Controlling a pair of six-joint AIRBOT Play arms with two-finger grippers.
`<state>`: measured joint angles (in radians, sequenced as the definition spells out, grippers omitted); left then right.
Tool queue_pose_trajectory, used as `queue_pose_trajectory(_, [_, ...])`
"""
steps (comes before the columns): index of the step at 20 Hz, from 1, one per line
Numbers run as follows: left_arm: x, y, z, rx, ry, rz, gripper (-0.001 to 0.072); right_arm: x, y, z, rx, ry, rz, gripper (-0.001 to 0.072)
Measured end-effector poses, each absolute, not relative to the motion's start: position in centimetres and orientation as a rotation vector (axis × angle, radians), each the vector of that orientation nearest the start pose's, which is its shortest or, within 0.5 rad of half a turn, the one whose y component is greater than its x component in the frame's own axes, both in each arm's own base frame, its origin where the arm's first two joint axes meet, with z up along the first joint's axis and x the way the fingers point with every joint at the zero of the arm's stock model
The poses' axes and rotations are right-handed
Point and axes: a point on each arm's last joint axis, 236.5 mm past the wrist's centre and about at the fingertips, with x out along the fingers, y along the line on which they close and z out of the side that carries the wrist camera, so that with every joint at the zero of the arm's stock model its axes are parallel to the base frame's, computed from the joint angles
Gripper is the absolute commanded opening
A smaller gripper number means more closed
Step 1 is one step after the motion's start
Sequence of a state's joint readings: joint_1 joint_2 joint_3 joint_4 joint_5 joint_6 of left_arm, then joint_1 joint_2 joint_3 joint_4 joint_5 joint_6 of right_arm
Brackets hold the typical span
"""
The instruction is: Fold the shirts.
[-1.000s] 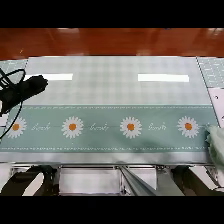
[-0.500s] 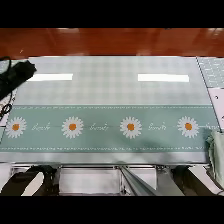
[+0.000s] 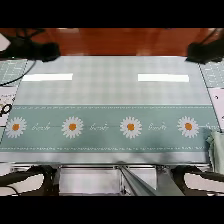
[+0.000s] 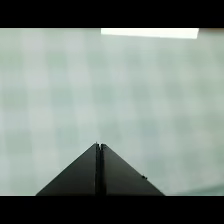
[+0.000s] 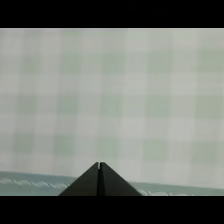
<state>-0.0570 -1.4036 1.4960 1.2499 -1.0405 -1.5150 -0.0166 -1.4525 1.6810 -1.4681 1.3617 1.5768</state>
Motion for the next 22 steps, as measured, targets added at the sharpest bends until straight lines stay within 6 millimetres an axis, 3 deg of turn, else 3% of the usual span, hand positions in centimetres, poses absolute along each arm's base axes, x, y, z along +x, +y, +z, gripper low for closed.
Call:
queue_pose_trajectory(2, [47.1,-9.4,7.2,-0.197,1.091,-0.246,0.0023,44.3,2.5,7.0,-0.033,1.303,-0.001,0.0033])
queue_pose_trajectory(5, [45.9,-9.6,5.0,-0.194,1.206,-0.241,0.0022,42.9,2.5,4.0,-0.121,1.437,-0.082,0.0033])
queue_pose_trajectory(12, [44.9,-9.4,3.3,-0.185,1.291,-0.23,0.0022,43.0,2.3,2.9,-0.173,1.462,-0.144,0.0033])
queue_pose_trajectory(22, [44.7,-9.4,3.0,-0.186,1.307,-0.227,0.0023,43.1,2.1,2.8,-0.182,1.46,-0.154,0.0033])
